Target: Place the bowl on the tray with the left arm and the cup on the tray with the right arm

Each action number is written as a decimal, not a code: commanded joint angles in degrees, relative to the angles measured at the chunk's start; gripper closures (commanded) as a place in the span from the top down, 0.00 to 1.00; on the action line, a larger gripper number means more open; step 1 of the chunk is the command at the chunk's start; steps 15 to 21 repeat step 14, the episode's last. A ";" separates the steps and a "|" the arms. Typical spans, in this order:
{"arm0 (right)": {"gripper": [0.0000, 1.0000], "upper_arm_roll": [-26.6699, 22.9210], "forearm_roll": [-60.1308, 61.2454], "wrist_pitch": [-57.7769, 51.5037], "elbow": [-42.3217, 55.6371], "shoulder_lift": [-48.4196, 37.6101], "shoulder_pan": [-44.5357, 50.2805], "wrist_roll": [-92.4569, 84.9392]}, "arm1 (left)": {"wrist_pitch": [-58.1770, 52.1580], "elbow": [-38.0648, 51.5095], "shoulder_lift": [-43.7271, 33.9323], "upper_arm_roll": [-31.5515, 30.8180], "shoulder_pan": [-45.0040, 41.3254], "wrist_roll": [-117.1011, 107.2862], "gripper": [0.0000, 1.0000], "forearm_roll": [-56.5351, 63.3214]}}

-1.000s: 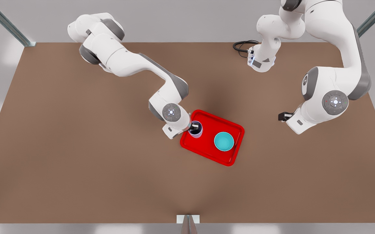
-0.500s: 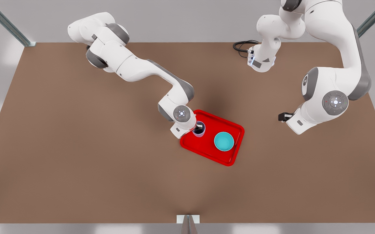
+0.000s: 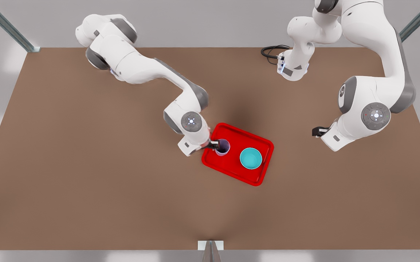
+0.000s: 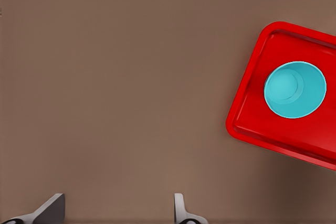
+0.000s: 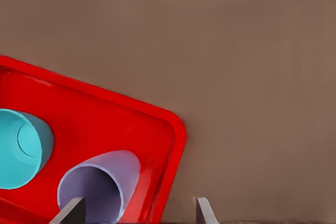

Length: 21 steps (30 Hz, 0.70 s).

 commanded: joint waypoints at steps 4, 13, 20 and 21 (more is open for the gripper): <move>1.00 0.53 3.58 -0.36 -19.59 -20.60 -18.04 -5.80 | -0.53 0.09 -0.27 0.00 0.00 -0.52 1.00 -1.43; 1.00 -26.81 12.74 -33.50 -4.39 -28.79 -19.29 -42.21 | -1.76 2.90 1.05 -0.09 0.00 -0.97 1.00 -1.61; 1.00 -26.81 13.71 -33.32 -4.57 -28.79 -19.29 -42.38 | -1.85 2.90 1.14 0.00 0.00 -0.97 1.00 -1.70; 1.00 -26.81 13.71 -33.32 -4.57 -28.79 -19.29 -42.38 | -1.85 2.90 1.14 0.00 0.00 -0.97 1.00 -1.70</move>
